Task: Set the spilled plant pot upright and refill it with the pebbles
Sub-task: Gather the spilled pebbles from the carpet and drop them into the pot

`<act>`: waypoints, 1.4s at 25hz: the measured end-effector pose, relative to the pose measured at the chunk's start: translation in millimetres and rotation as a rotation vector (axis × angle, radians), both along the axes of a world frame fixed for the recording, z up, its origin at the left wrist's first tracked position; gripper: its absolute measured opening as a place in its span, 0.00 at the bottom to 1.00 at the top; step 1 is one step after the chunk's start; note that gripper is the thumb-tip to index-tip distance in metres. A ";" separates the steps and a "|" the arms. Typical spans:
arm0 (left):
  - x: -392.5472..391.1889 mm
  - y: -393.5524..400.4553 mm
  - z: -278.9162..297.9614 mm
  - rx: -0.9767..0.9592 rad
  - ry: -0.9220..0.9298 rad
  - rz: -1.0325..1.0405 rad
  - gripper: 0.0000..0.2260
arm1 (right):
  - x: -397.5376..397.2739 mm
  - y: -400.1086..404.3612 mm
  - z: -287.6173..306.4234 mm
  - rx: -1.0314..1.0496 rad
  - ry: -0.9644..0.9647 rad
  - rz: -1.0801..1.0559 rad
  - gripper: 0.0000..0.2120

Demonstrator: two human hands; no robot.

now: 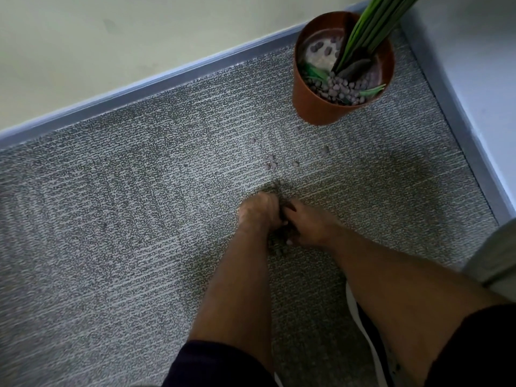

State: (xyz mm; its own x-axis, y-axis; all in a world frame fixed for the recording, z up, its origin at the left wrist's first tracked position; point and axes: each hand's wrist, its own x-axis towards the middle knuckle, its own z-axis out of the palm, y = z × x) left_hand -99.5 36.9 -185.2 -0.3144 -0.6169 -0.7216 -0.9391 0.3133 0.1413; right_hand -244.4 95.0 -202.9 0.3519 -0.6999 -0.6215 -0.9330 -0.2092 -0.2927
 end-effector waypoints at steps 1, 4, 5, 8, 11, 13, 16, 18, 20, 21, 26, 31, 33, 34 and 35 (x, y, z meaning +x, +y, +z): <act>1.1 0.1 -3.1 -0.007 0.001 -0.003 0.20 | 0.3 -0.5 0.7 -0.005 -0.043 -0.002 0.29; 2.4 -0.6 -7.4 -0.017 0.031 0.036 0.15 | 1.3 -1.4 4.7 -0.019 -0.141 -0.012 0.19; 2.6 -1.0 -7.6 -0.016 0.041 0.049 0.15 | 1.0 -1.8 5.5 -0.020 -0.154 -0.014 0.18; 3.0 -1.7 -6.6 -0.012 0.053 0.058 0.16 | 1.4 -3.3 6.8 -0.005 -0.162 -0.010 0.16; 6.5 -0.1 -6.2 0.012 0.087 0.109 0.17 | 3.9 -6.4 5.3 0.005 -0.128 0.071 0.14; 9.3 1.8 -6.2 0.047 0.131 0.225 0.16 | 5.8 -6.0 5.8 -0.012 -0.096 0.081 0.13; 8.9 -0.3 2.4 -0.006 0.233 0.469 0.14 | 5.5 -7.4 6.6 -0.054 -0.151 -0.051 0.13; 5.1 -6.3 6.8 -0.064 0.351 0.605 0.14 | 5.4 -12.0 6.5 -0.131 -0.265 -0.220 0.13; -0.6 -8.4 10.5 -0.036 0.405 0.587 0.17 | 3.5 -21.9 9.5 -0.222 -0.371 -0.470 0.10; -2.5 -7.7 9.4 -0.016 0.394 0.533 0.21 | 1.8 -28.6 14.2 -0.262 -0.392 -0.613 0.06; 1.0 -2.9 -5.1 -0.021 0.315 0.412 0.19 | -0.5 -64.7 37.2 -0.506 -0.462 -1.116 0.07; -4.5 -5.1 0.0 -0.084 0.237 0.238 0.12 | 8.9 -106.0 71.7 -0.801 -0.628 -1.106 0.07; -5.8 -4.1 1.1 -0.102 0.210 0.185 0.13 | 6.0 -121.6 85.6 -0.961 -0.688 -1.110 0.06; -5.6 -3.4 0.4 -0.107 0.221 0.203 0.12 | 2.9 -128.9 87.9 -1.010 -0.716 -1.146 0.06; -4.9 -2.5 -1.6 -0.104 0.245 0.270 0.10 | 0.3 -134.3 90.2 -1.029 -0.749 -1.207 0.06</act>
